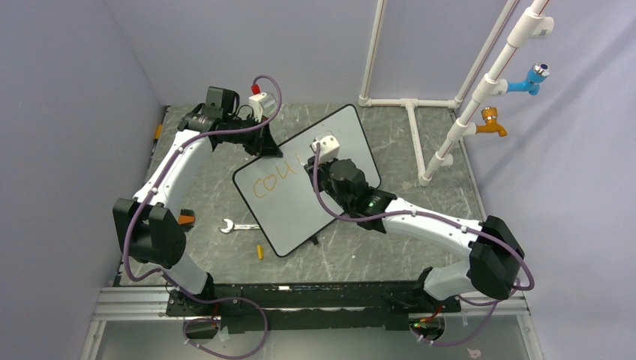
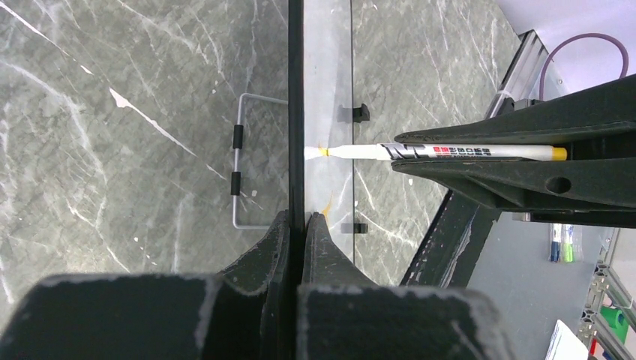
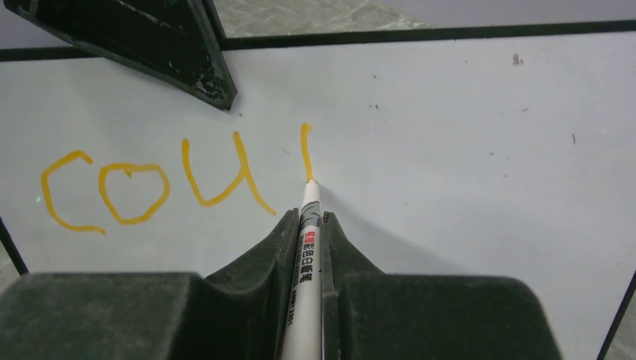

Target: Write a sentence on the whiteboard

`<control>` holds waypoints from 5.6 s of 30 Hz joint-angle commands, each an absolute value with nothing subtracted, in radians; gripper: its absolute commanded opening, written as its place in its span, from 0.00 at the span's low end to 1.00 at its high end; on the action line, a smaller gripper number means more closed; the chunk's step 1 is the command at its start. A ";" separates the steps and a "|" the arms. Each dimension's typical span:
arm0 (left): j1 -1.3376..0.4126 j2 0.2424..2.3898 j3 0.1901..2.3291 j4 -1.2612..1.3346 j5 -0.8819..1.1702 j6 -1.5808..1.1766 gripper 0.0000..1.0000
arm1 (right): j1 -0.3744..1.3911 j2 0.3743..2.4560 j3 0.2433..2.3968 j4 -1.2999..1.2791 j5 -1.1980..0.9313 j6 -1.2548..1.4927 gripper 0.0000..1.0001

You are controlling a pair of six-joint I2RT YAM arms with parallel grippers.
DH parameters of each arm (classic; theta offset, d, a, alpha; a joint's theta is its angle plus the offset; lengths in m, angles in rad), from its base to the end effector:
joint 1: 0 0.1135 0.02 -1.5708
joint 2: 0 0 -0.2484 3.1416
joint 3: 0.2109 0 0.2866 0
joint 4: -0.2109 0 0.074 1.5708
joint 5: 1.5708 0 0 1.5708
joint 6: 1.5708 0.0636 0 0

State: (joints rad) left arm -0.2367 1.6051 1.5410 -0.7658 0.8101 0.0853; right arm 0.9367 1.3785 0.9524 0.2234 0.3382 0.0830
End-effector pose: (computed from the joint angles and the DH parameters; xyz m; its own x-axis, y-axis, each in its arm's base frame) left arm 0.3699 -0.1366 0.3167 -0.6604 0.2197 -0.7180 0.6957 0.5388 -0.4750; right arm 0.2444 0.2967 0.2691 -0.1659 -0.0936 -0.9817 -0.5556 0.8313 0.0146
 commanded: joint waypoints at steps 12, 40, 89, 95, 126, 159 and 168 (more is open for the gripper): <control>-0.244 1.568 1.539 -0.747 0.750 0.161 0.00 | 0.932 1.334 0.898 0.193 0.324 0.139 0.00; -0.245 1.573 1.537 -0.744 0.746 0.161 0.00 | 0.897 1.404 1.053 0.180 0.312 0.085 0.00; -0.318 1.621 1.531 -0.746 0.724 0.172 0.00 | 0.695 1.000 0.877 0.039 0.112 0.101 0.00; -0.336 1.605 1.522 -0.747 0.679 0.178 0.00 | 0.695 0.955 0.839 0.050 0.110 0.132 0.00; -0.340 1.607 1.542 -0.740 0.656 0.126 0.00 | 0.693 1.250 0.926 0.330 0.060 0.059 0.00; -0.337 1.609 1.548 -0.746 0.652 0.127 0.00 | 0.689 1.283 0.849 0.312 -0.057 0.113 0.00; -0.337 1.607 1.548 -0.746 0.652 0.128 0.00 | 0.689 1.271 0.856 0.276 -0.002 0.098 0.00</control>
State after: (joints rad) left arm -0.3149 1.5887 1.5433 -0.7116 0.7193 0.0402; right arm 0.6888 1.2873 0.8555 0.2996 -0.0338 0.1020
